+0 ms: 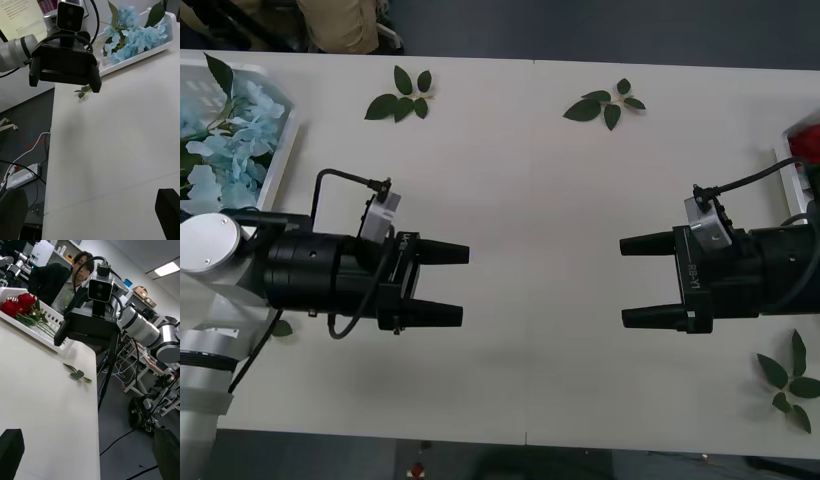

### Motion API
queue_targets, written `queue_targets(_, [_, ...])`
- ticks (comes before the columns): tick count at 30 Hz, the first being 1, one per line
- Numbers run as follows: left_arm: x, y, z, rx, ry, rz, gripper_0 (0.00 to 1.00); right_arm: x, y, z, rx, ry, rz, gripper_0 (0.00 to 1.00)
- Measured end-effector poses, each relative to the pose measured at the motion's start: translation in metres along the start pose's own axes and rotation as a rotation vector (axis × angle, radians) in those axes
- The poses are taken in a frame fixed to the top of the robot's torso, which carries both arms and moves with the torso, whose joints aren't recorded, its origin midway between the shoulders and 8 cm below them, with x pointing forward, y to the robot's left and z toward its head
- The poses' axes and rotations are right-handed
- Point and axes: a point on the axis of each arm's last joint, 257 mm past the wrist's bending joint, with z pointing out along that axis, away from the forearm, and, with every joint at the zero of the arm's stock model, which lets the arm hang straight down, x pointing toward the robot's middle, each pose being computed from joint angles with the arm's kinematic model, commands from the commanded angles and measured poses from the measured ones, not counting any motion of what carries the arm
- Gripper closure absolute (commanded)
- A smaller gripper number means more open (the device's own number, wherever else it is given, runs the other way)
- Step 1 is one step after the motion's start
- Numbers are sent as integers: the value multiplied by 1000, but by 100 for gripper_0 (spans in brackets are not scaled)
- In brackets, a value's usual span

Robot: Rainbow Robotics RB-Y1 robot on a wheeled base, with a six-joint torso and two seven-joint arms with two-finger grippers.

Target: Put the red flowers into the right box and the blue flowers into the left box

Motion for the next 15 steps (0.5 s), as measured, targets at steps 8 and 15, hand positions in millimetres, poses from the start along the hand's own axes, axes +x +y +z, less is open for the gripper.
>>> queue_targets(8, [-4, -3, 0, 10, -19, -3, 0, 0, 0, 0, 0, 0, 0, 0])
queue_targets(15, [-4, -3, 0, 10, -19, -3, 0, 0, 0, 0, 0, 0, 0, 0])
